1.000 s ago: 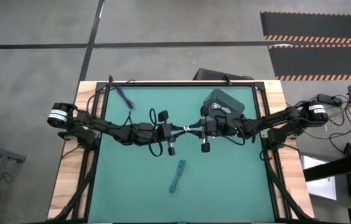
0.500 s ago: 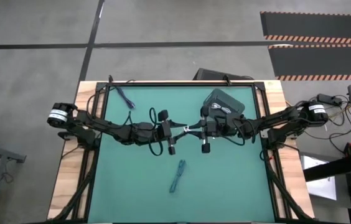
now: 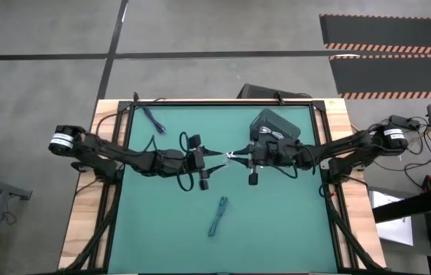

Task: Pick and place USB-C Cables
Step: Put the white charger cable into the black container

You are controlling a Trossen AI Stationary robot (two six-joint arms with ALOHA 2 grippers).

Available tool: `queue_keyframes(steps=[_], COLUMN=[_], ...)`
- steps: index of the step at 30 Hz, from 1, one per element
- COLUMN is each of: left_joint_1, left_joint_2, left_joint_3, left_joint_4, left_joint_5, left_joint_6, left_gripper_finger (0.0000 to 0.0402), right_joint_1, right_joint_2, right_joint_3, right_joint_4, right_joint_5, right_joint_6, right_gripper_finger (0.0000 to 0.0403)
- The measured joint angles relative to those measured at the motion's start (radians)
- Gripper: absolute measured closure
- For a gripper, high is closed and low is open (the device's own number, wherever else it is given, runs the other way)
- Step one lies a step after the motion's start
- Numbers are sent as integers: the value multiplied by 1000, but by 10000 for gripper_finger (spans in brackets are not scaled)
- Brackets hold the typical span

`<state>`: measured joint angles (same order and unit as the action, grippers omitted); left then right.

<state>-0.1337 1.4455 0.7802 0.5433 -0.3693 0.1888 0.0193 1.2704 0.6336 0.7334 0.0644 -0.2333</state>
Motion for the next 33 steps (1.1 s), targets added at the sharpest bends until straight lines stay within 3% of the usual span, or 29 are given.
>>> queue_keyframes(steps=[11,18,21,33], left_joint_1=[1,1,2,2], left_joint_2=[-153,-200,-217,-257], left_joint_3=[-1,-1,-1,-2], left_joint_4=[-169,-171,-183,-298], left_joint_5=[-2,-6,-14,-60], left_joint_6=[59,108,110,108], left_gripper_finger=[231,230,230,230], right_joint_1=[-1,-23,-34,-138], right_joint_2=[-148,-159,-130,3], right_joint_3=[20,211,300,632], right_joint_4=[-327,-731,-888,-1463], right_joint_5=[178,207,248,251], right_joint_6=[98,145,145,226], right_gripper_finger=[380,380,380,380])
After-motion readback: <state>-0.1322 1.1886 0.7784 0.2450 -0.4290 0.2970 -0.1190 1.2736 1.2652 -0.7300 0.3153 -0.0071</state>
